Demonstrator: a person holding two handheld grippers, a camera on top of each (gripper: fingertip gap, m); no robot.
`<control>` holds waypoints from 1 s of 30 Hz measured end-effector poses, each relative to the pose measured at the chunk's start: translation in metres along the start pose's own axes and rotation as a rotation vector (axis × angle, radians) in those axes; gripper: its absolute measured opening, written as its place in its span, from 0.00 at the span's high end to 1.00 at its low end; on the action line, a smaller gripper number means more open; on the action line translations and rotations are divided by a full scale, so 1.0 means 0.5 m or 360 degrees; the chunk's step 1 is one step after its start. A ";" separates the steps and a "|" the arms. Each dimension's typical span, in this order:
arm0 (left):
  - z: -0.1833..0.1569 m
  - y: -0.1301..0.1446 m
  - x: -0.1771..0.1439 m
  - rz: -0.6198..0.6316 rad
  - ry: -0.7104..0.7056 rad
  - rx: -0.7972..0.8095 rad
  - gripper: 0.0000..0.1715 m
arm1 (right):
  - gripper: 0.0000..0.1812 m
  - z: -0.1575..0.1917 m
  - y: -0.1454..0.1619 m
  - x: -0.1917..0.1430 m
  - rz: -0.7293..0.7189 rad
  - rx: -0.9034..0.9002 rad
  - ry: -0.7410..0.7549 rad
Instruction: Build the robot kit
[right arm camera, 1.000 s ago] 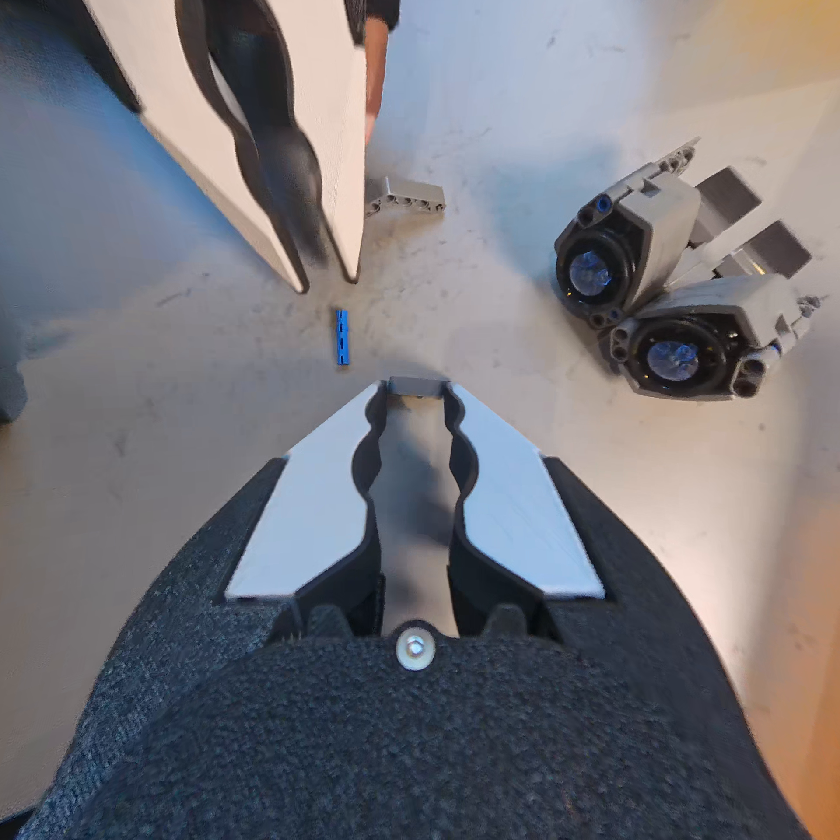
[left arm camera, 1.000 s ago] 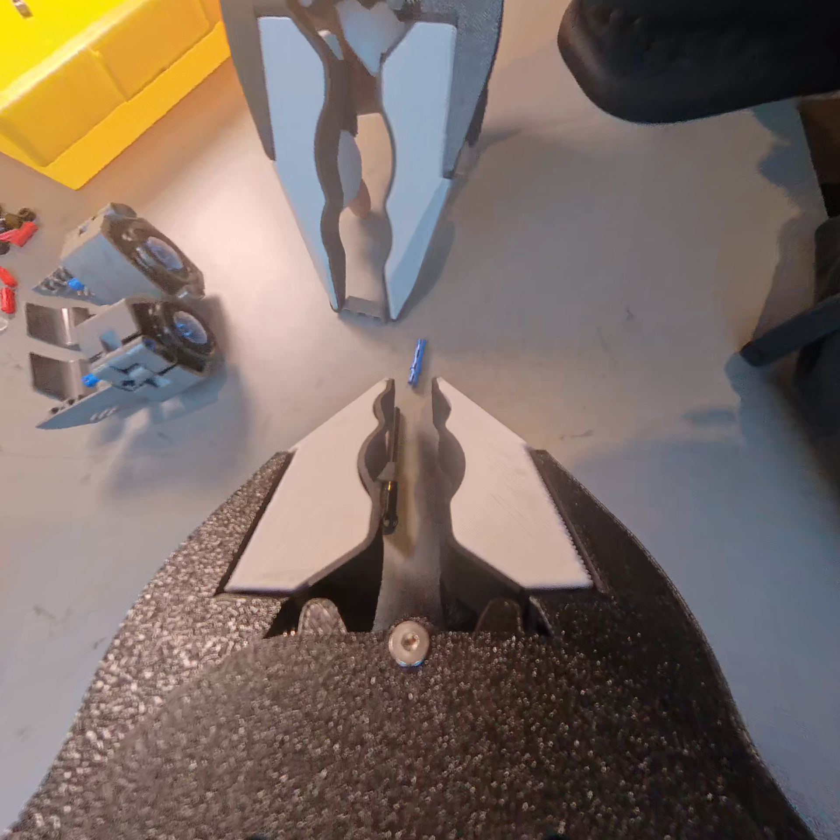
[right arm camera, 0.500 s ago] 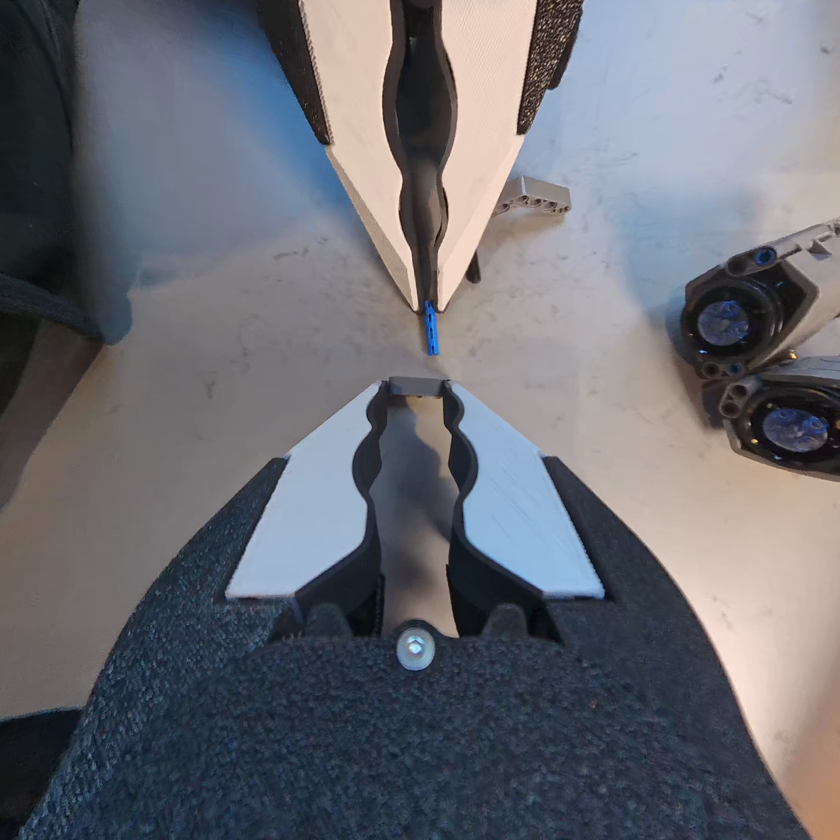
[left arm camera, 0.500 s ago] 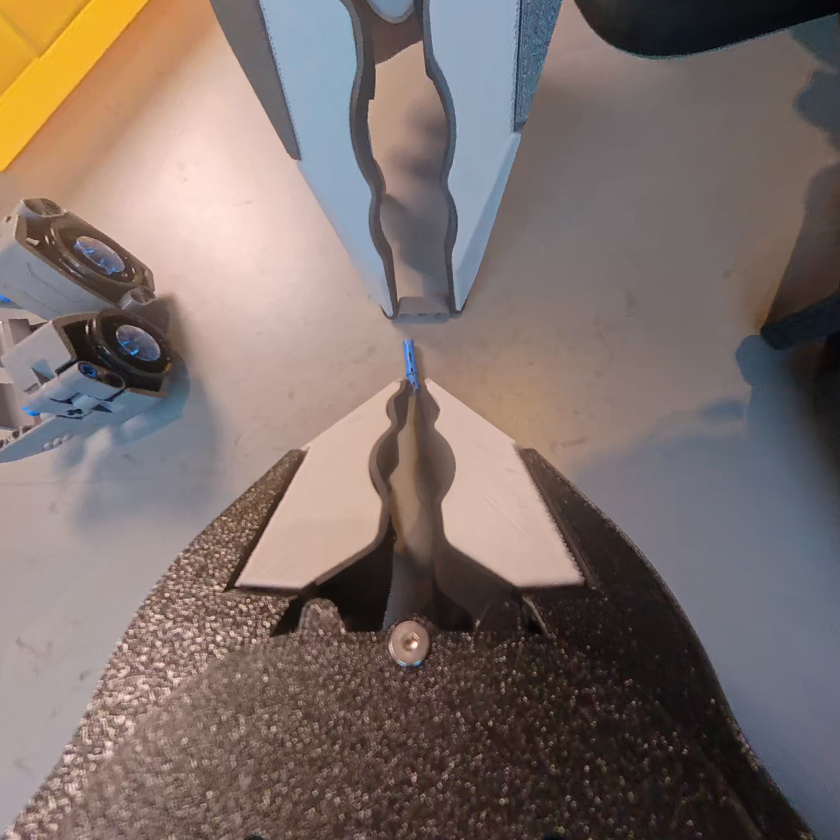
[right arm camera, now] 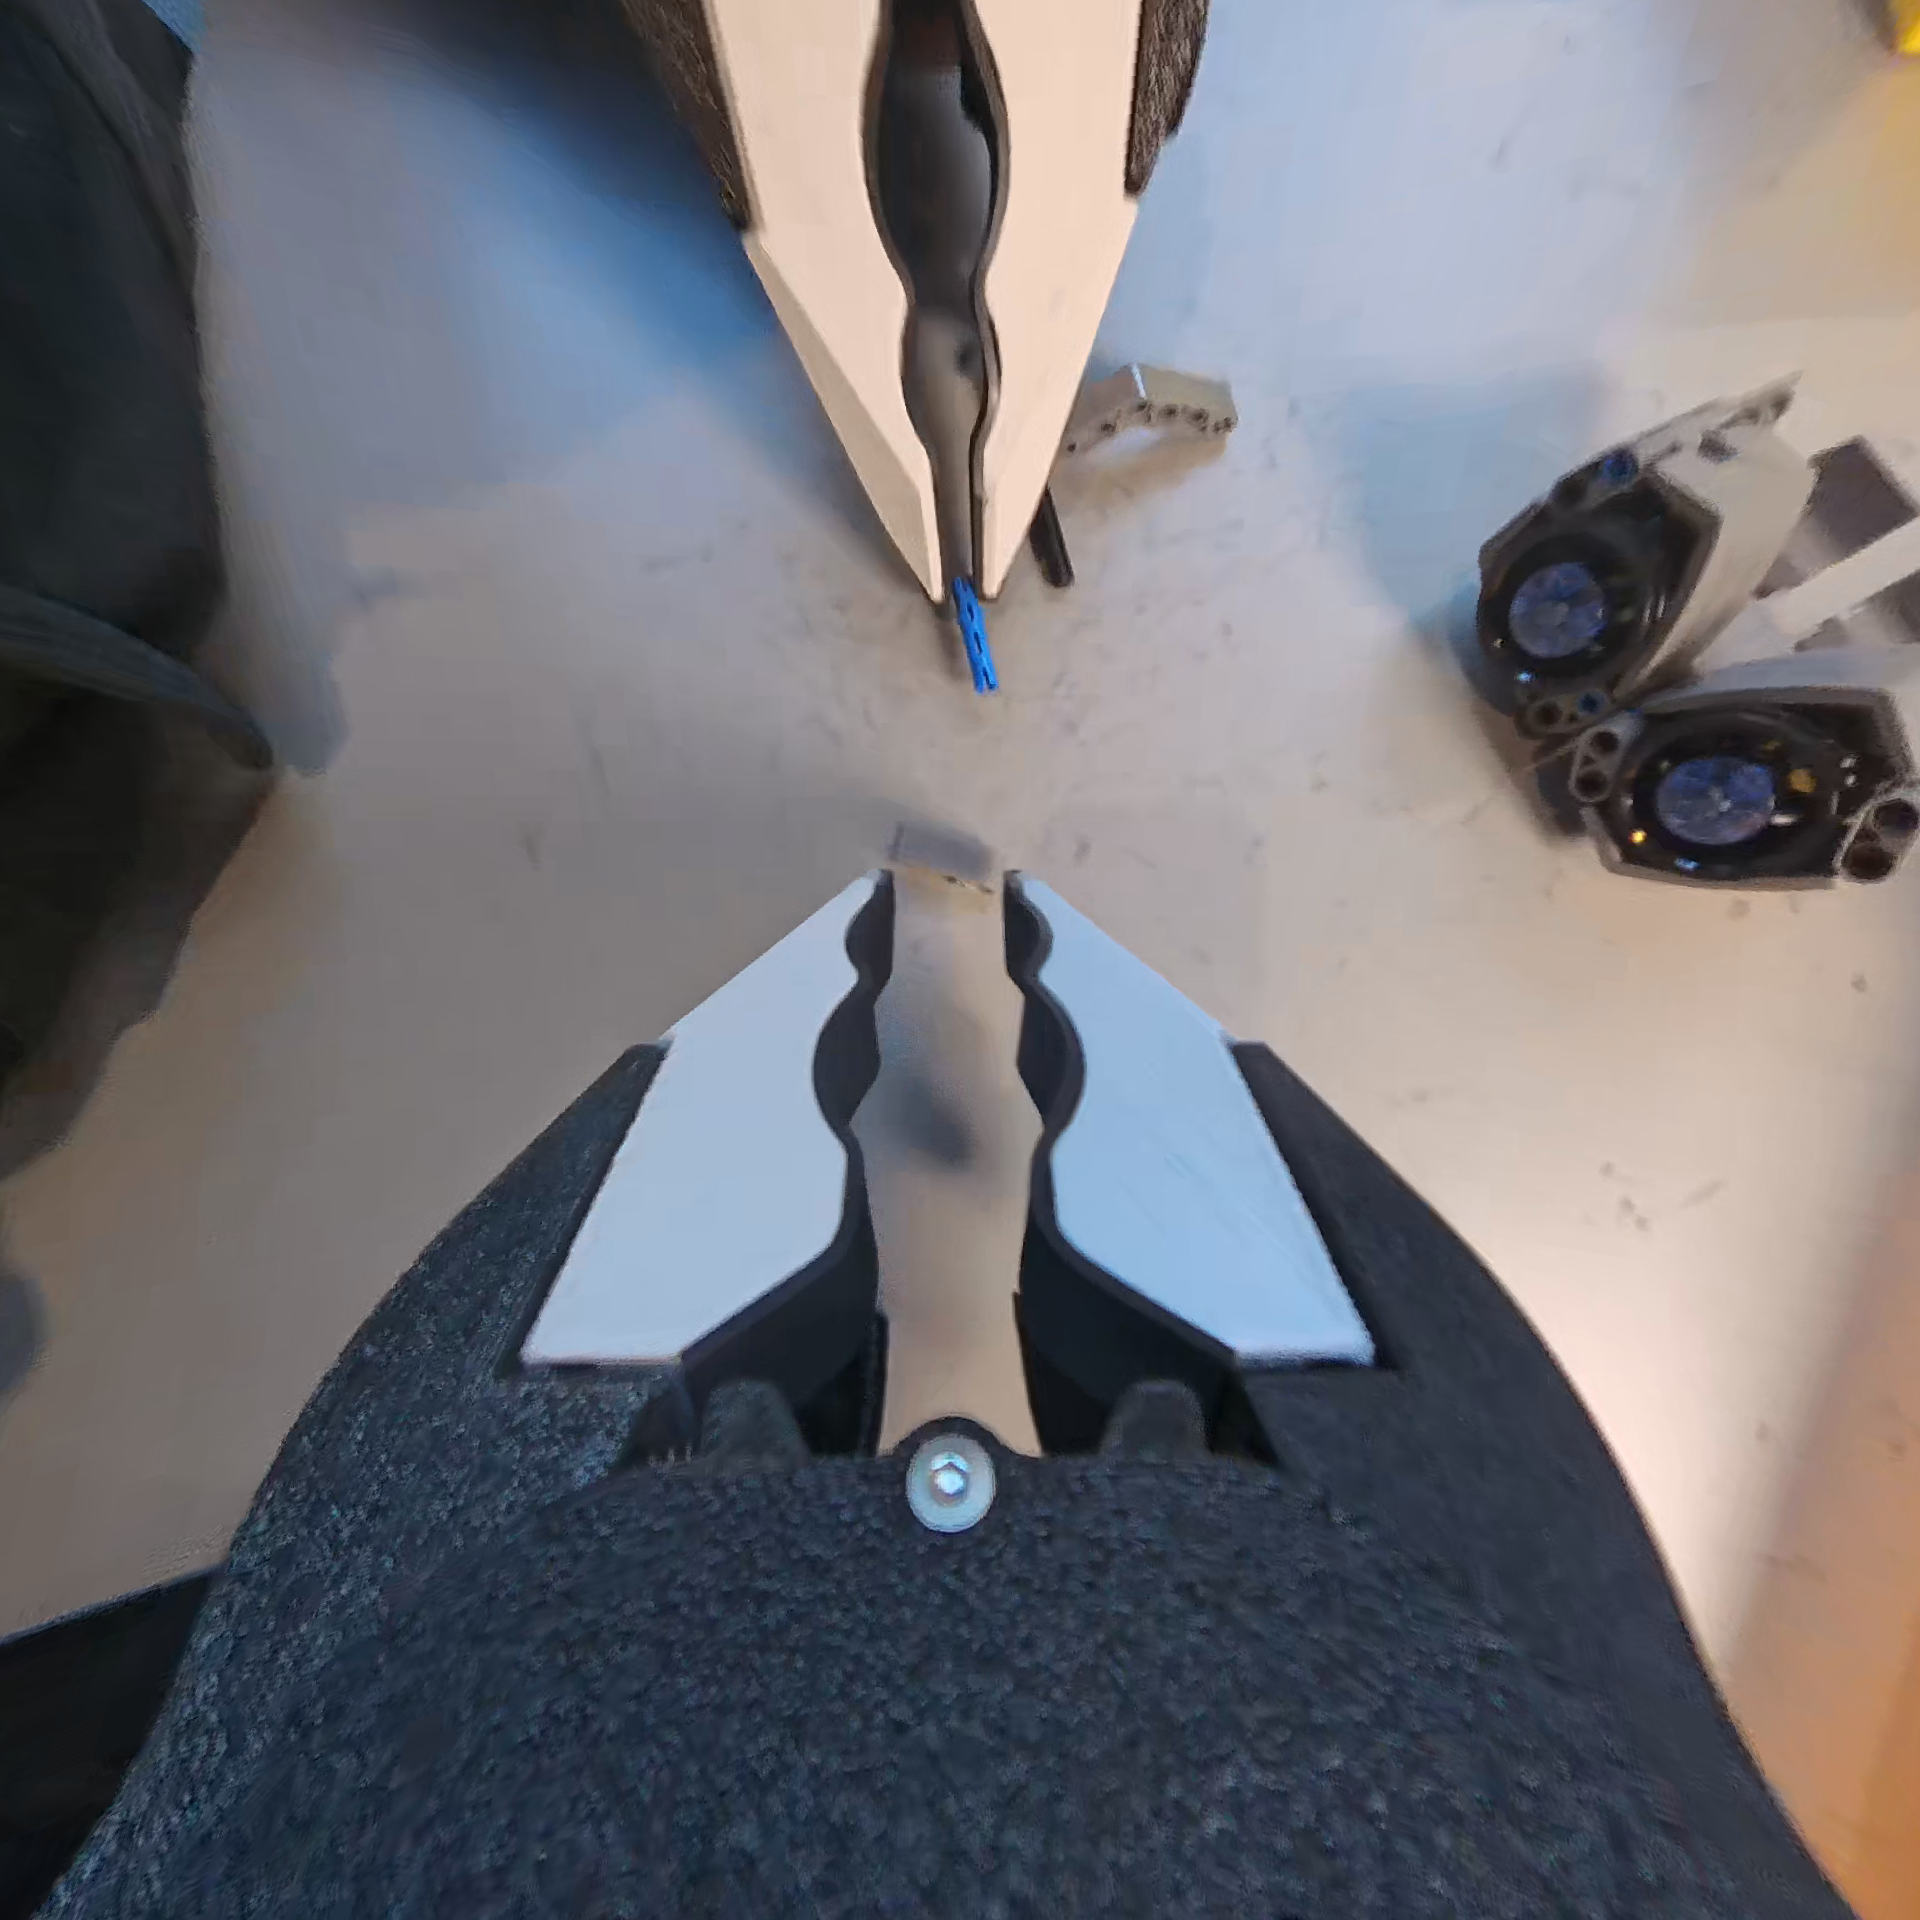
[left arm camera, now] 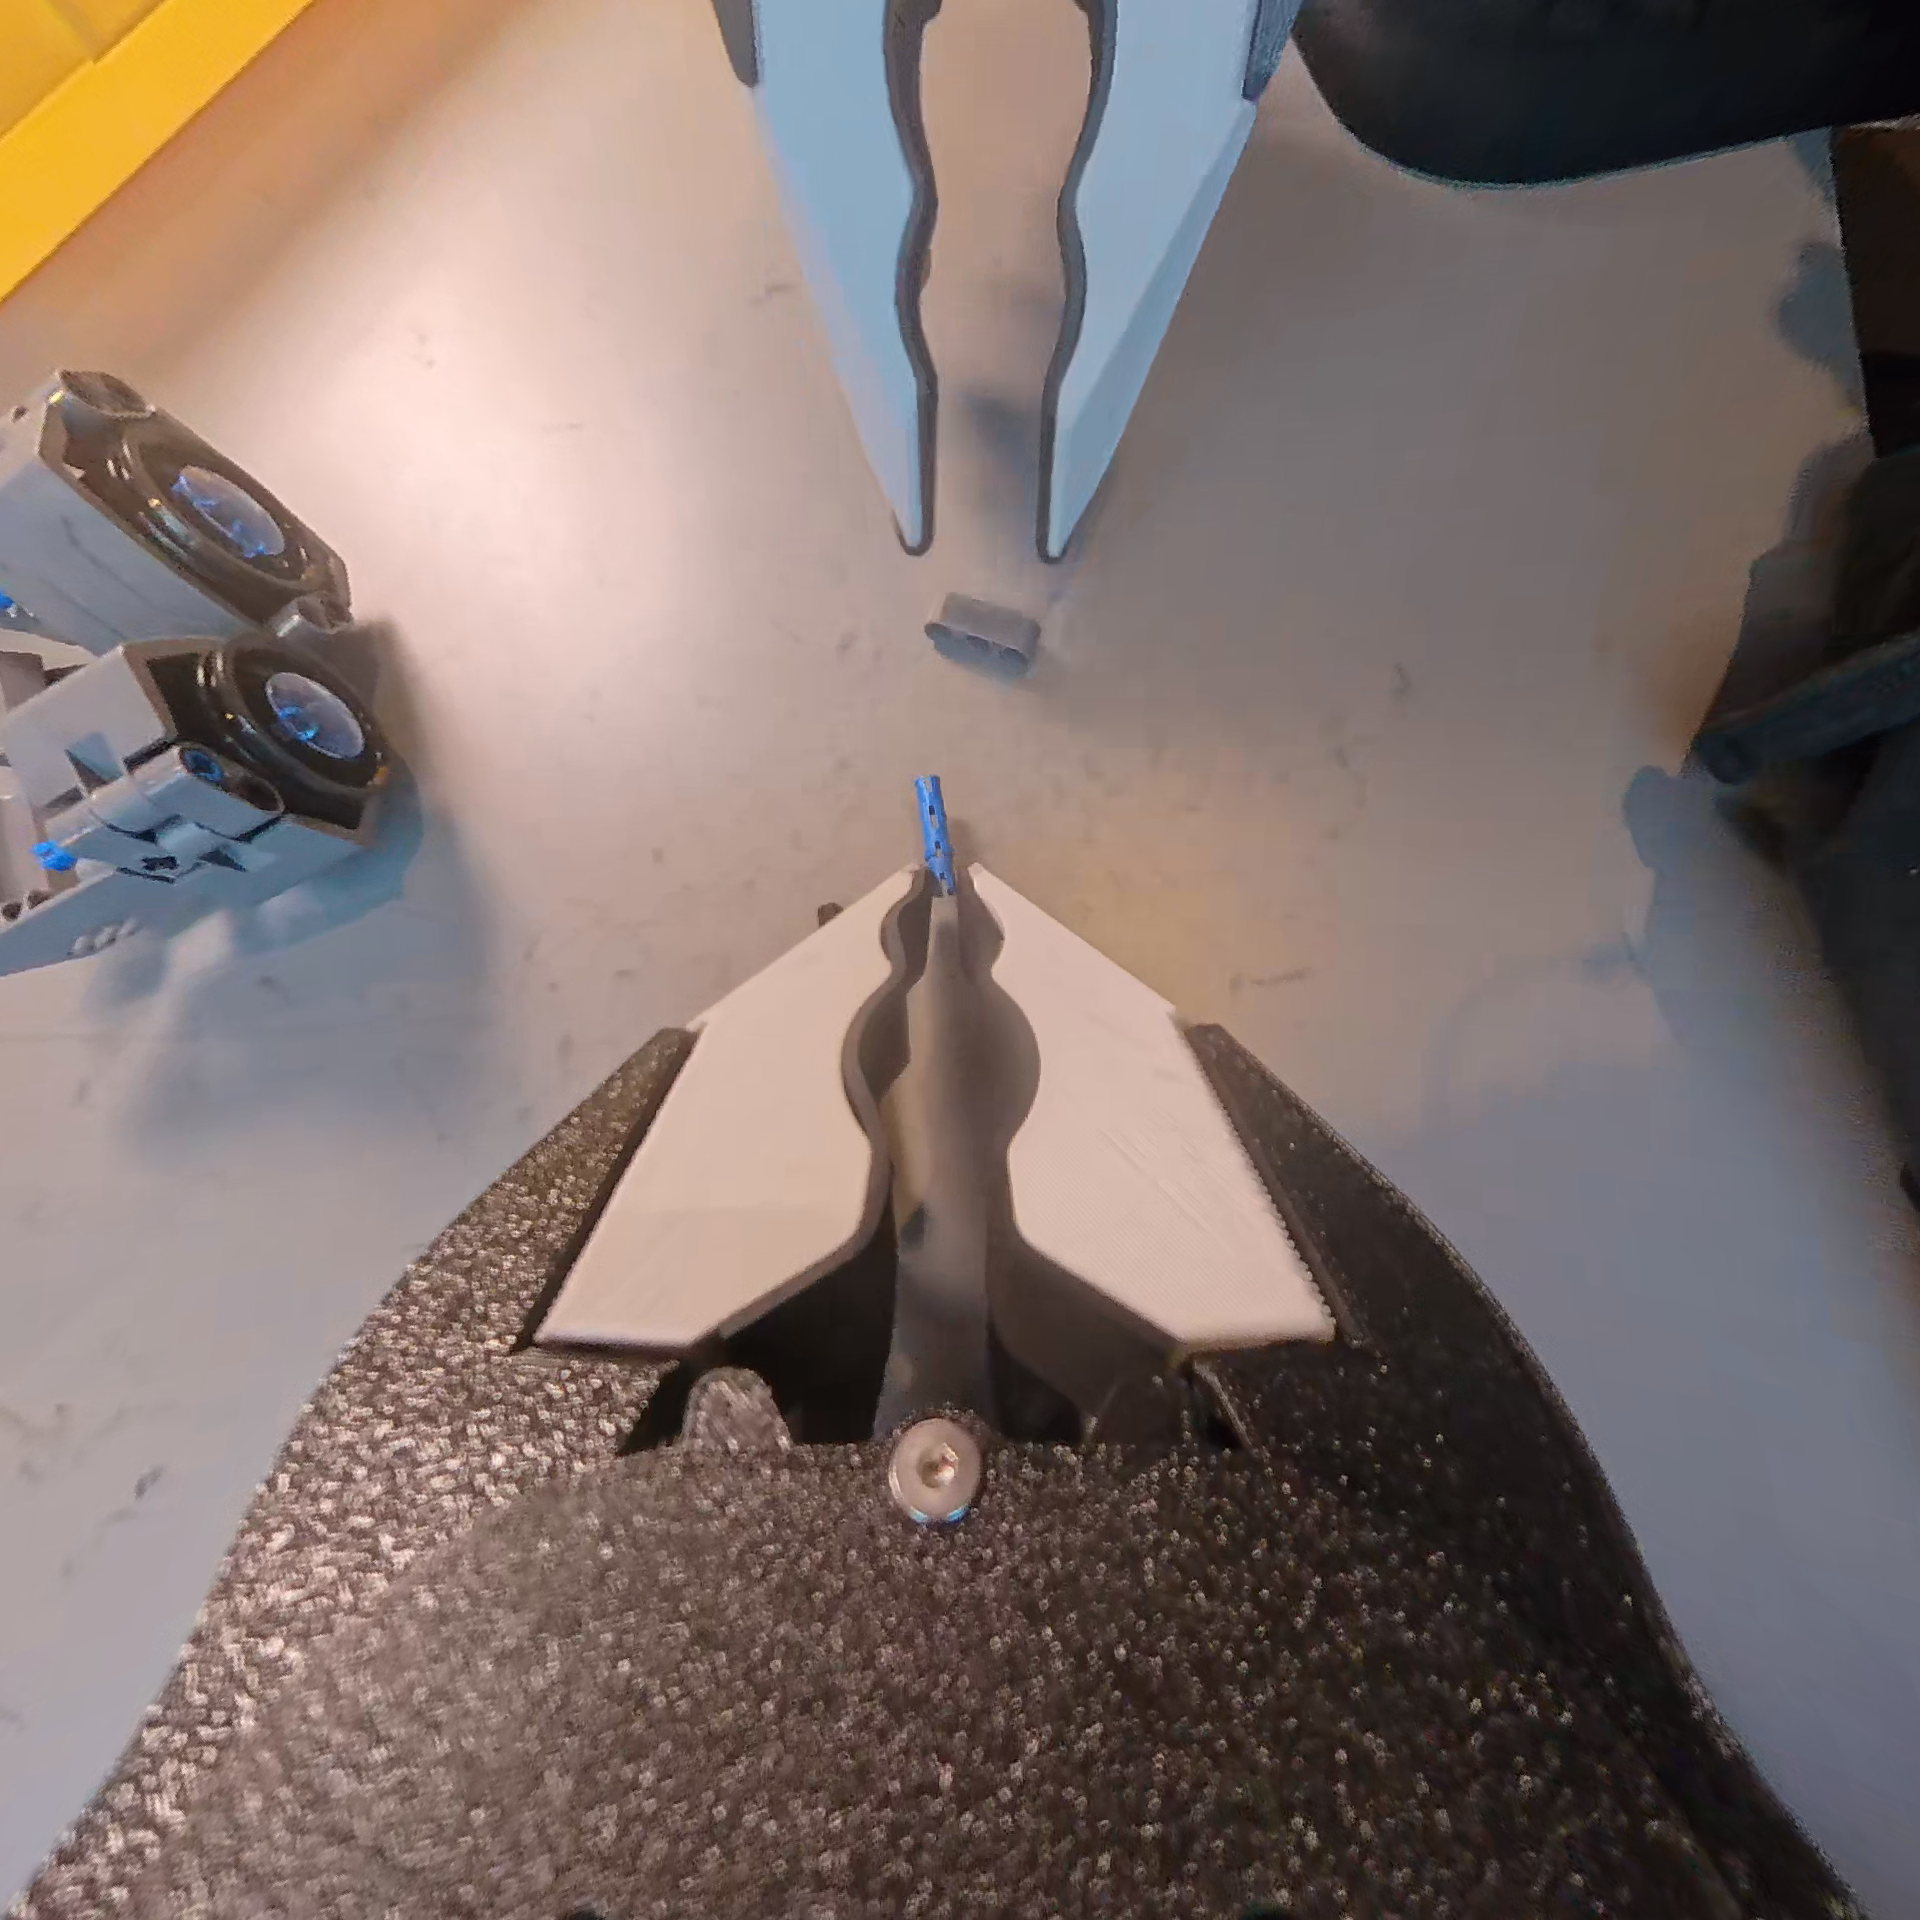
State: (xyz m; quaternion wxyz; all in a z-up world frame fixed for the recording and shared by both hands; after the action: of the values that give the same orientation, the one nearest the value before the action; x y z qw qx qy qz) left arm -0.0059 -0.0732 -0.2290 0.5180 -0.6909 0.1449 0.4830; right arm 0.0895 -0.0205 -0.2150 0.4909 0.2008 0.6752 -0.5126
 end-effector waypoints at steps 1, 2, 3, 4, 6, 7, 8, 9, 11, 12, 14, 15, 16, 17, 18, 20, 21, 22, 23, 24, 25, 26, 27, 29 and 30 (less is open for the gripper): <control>0.000 0.001 0.000 0.0001 0.0001 0.0000 0.98 | 0.92 0.006 -0.006 -0.002 -0.0025 -0.0030 0.0013; -0.001 0.002 0.000 0.0003 0.0000 0.0001 0.98 | 0.95 0.012 -0.009 0.000 -0.0028 -0.0058 0.0041; 0.000 0.005 0.000 0.0008 -0.0003 0.0000 0.98 | 0.96 0.015 -0.010 0.004 -0.0019 -0.0071 0.0071; 0.000 0.007 0.000 0.0012 -0.0006 -0.0001 0.98 | 0.97 0.016 -0.011 0.009 -0.0020 -0.0070 0.0099; 0.001 0.010 0.000 0.0016 -0.0007 -0.0004 0.98 | 1.00 0.014 -0.011 0.018 -0.0038 -0.0027 0.0132; 0.001 0.010 -0.001 0.0016 -0.0007 -0.0004 0.98 | 1.00 0.012 -0.006 0.023 -0.0028 -0.0015 0.0138; 0.001 0.010 -0.001 0.0015 -0.0007 -0.0005 0.98 | 1.00 0.014 -0.007 0.022 -0.0053 0.0001 0.0119; 0.001 0.011 -0.002 0.0012 -0.0008 -0.0006 0.98 | 1.00 0.014 -0.005 0.022 -0.0052 0.0019 0.0111; 0.000 0.010 -0.004 0.0005 -0.0008 -0.0006 0.98 | 1.00 0.015 -0.001 0.019 -0.0047 0.0033 0.0097; 0.000 0.010 -0.005 0.0001 -0.0008 -0.0006 0.98 | 1.00 0.015 0.001 0.019 -0.0043 0.0043 0.0087; 0.000 0.008 -0.007 -0.0014 0.0003 -0.0014 0.98 | 1.00 0.014 0.009 0.019 -0.0010 0.0056 0.0075; 0.000 0.008 -0.008 -0.0021 0.0010 -0.0019 0.98 | 1.00 0.012 0.019 0.023 0.0037 0.0057 0.0084; -0.001 0.008 -0.008 -0.0026 0.0015 -0.0023 0.98 | 1.00 0.010 0.015 0.022 -0.0007 0.0064 0.0087; -0.001 0.008 -0.008 -0.0027 0.0019 -0.0026 0.98 | 1.00 0.011 0.015 0.022 -0.0018 0.0077 0.0071; -0.001 0.008 -0.008 -0.0029 0.0022 -0.0027 0.98 | 1.00 0.010 0.017 0.023 0.0002 0.0075 0.0068; -0.002 0.007 -0.007 -0.0033 0.0031 -0.0029 0.98 | 1.00 0.010 0.020 0.021 0.0026 0.0058 0.0068; -0.002 0.007 -0.007 -0.0035 0.0033 -0.0028 0.98 | 0.99 0.007 0.019 0.019 0.0018 0.0063 0.0076; -0.003 0.006 -0.008 -0.0035 0.0031 -0.0026 0.98 | 0.98 0.002 0.014 0.015 -0.0010 0.0073 0.0094; -0.002 0.005 -0.008 -0.0035 0.0027 -0.0023 0.98 | 0.96 -0.003 0.007 0.011 -0.0046 0.0081 0.0117; -0.002 0.004 -0.008 -0.0036 0.0027 -0.0022 0.98 | 0.95 -0.009 -0.003 0.008 -0.0085 0.0082 0.0150; -0.003 0.004 -0.008 -0.0037 0.0030 -0.0022 0.98 | 0.93 -0.014 -0.013 0.008 -0.0116 0.0078 0.0181; -0.002 0.004 -0.008 -0.0037 0.0030 -0.0021 0.98 | 0.91 -0.016 -0.021 0.011 -0.0128 0.0070 0.0188; -0.002 0.004 -0.008 -0.0034 0.0030 -0.0020 0.98 | 0.90 -0.017 -0.027 0.016 -0.0123 0.0060 0.0169; -0.001 0.005 -0.008 -0.0031 0.0028 -0.0022 0.98 | 0.90 -0.020 -0.034 0.030 -0.0099 0.0034 0.0135; 0.000 0.006 -0.008 -0.0032 0.0026 -0.0026 0.98 | 0.90 -0.021 -0.037 0.036 -0.0084 0.0020 0.0102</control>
State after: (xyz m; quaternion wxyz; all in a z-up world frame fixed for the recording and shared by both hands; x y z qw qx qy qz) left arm -0.0099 -0.0757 -0.2273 0.5160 -0.7004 0.1382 0.4733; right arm 0.0623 -0.0229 -0.2217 0.4541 0.2024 0.6923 -0.5229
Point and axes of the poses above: each gripper's, where its closed fingertips meet, x out along the fingers, y out of its underside, z = x × y across the jaws, the point moved 4 cm from there along -x, back along the fingers, and after that the axes turned 11 degrees about z, right-handed, at the moved point
